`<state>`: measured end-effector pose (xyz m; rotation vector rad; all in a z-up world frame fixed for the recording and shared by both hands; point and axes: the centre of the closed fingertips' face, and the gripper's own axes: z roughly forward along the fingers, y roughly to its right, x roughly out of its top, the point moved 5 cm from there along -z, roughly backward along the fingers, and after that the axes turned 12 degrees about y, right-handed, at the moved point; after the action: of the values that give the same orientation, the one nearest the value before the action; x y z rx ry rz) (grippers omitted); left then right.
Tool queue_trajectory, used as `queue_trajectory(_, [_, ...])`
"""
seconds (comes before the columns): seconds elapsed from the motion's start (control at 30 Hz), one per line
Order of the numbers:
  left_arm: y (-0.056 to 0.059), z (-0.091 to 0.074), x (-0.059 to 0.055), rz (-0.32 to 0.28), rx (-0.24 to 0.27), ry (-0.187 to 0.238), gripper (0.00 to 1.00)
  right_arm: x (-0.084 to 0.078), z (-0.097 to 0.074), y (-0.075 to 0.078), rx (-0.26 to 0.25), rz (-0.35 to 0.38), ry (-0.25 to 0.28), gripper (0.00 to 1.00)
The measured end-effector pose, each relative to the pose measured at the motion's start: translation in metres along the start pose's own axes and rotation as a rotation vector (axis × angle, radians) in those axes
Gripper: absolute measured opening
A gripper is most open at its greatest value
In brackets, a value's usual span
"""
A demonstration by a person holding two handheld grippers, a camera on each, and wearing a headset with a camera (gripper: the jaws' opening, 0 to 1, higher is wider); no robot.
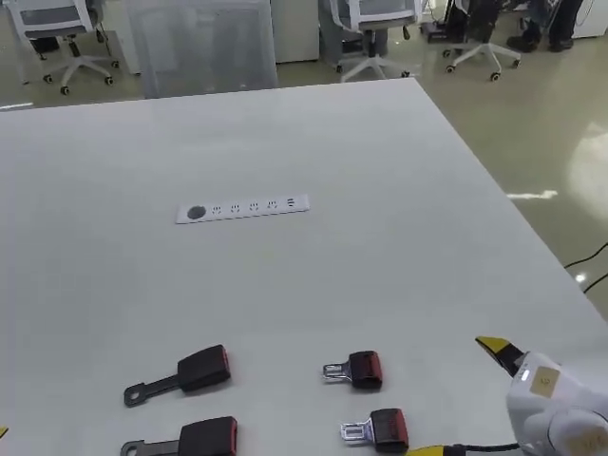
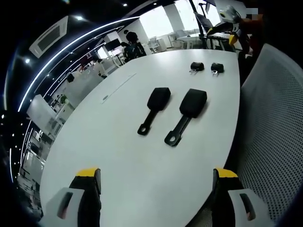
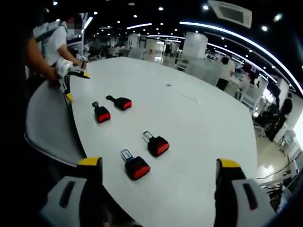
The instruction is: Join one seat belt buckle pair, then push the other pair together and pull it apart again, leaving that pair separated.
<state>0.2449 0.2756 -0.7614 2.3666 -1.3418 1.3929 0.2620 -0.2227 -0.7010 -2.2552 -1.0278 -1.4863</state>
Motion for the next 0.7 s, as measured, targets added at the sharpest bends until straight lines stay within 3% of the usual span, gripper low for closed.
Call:
queue_trajectory(0.33, [-0.002,-0.001,-0.002,-0.003,0.010,-0.006,1.00,-0.006,0.001,-0.002,0.020,-0.038,-0.031,1.00])
queue_trajectory(0.63, [0.000,0.001,-0.007,-0.003,-0.014,-0.035,1.00,-0.011,0.004,-0.009,0.043,-0.046,-0.069,0.90])
queue_trajectory(0.7, [-0.001,0.000,-0.008,0.029,-0.009,-0.050,1.00,-0.013,0.005,-0.009,0.044,-0.044,-0.074,0.89])
